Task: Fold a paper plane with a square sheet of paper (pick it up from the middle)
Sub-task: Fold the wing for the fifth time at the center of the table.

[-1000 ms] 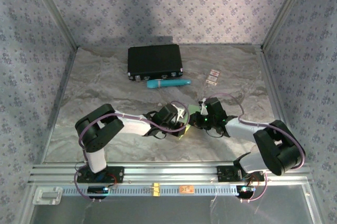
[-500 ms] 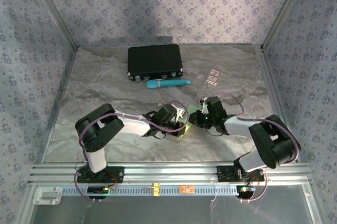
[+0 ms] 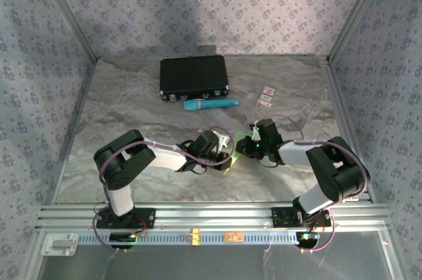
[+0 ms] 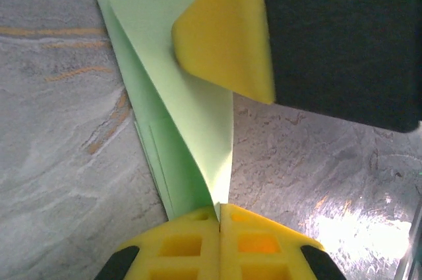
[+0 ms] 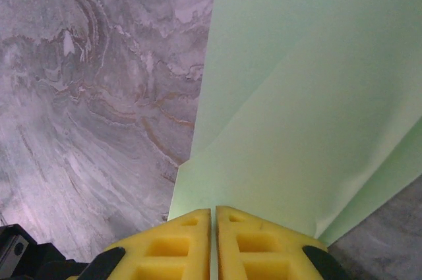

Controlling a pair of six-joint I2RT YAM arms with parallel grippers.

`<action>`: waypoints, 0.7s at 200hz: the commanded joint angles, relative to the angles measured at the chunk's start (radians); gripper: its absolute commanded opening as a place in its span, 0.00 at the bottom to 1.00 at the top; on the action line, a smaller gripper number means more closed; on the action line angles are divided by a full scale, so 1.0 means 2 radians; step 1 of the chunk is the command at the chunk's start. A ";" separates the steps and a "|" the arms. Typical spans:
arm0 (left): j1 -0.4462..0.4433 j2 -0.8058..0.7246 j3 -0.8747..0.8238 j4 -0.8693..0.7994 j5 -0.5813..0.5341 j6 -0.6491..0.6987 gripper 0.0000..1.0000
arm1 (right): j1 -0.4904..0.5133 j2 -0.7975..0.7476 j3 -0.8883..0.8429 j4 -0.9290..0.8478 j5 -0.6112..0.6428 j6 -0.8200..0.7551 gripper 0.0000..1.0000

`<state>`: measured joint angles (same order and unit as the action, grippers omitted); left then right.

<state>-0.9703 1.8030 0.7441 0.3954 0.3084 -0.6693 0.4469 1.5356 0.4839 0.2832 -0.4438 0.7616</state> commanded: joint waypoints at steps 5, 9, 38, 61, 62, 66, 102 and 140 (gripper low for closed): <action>0.005 0.011 -0.017 -0.020 0.018 -0.005 0.05 | -0.006 0.019 0.010 -0.011 0.009 -0.014 0.12; 0.005 0.010 -0.018 -0.019 0.022 -0.004 0.06 | -0.006 0.020 0.010 -0.012 0.009 -0.013 0.12; 0.005 0.001 -0.021 -0.012 0.047 -0.010 0.11 | -0.007 0.029 0.010 -0.022 0.015 -0.016 0.11; 0.005 -0.011 -0.026 -0.011 0.063 -0.012 0.12 | -0.007 0.030 0.007 -0.025 0.021 -0.014 0.10; 0.005 -0.012 -0.026 -0.010 0.063 -0.013 0.12 | -0.008 0.030 0.007 -0.025 0.021 -0.014 0.10; 0.005 -0.014 -0.028 -0.011 0.064 -0.013 0.12 | -0.008 0.030 0.007 -0.026 0.023 -0.014 0.10; 0.005 -0.023 -0.037 -0.008 0.079 -0.012 0.04 | -0.009 0.033 0.006 -0.028 0.026 -0.013 0.10; 0.005 -0.025 -0.046 -0.007 0.093 -0.007 0.00 | -0.010 0.035 0.006 -0.032 0.028 -0.014 0.10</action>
<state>-0.9554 1.7748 0.6865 0.4248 0.4088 -0.6933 0.4358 1.5589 0.4965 0.2813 -0.4683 0.7586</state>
